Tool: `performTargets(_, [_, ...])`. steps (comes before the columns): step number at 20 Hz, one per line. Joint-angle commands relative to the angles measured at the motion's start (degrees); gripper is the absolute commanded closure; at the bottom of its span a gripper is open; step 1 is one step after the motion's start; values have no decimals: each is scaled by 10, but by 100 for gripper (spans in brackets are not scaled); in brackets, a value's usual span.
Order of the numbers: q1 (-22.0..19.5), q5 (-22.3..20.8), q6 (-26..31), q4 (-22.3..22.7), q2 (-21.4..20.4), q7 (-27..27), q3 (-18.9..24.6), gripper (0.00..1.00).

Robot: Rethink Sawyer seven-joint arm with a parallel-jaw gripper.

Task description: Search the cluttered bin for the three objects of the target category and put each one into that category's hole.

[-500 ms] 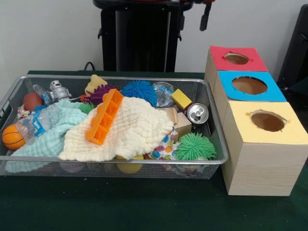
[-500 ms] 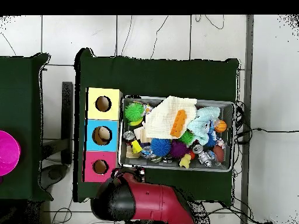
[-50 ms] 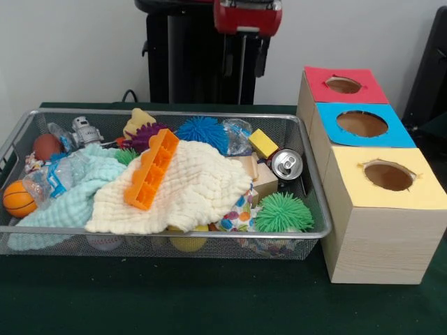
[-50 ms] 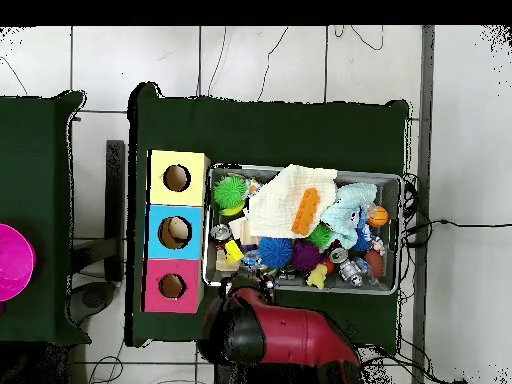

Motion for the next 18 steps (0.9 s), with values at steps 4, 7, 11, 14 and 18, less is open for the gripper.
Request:
performTargets(4, [-41,-111,-136,-88,151,26,38,0])
performTargets(7, [-32,-127,-180,-107,187,41,23,0])
performTargets(11, [-7,-131,-233,-135,235,55,-2,0])
performTargets(14, [13,-126,-272,-147,262,60,-14,0])
performTargets(18, [65,-94,-320,-161,293,63,-52,0])
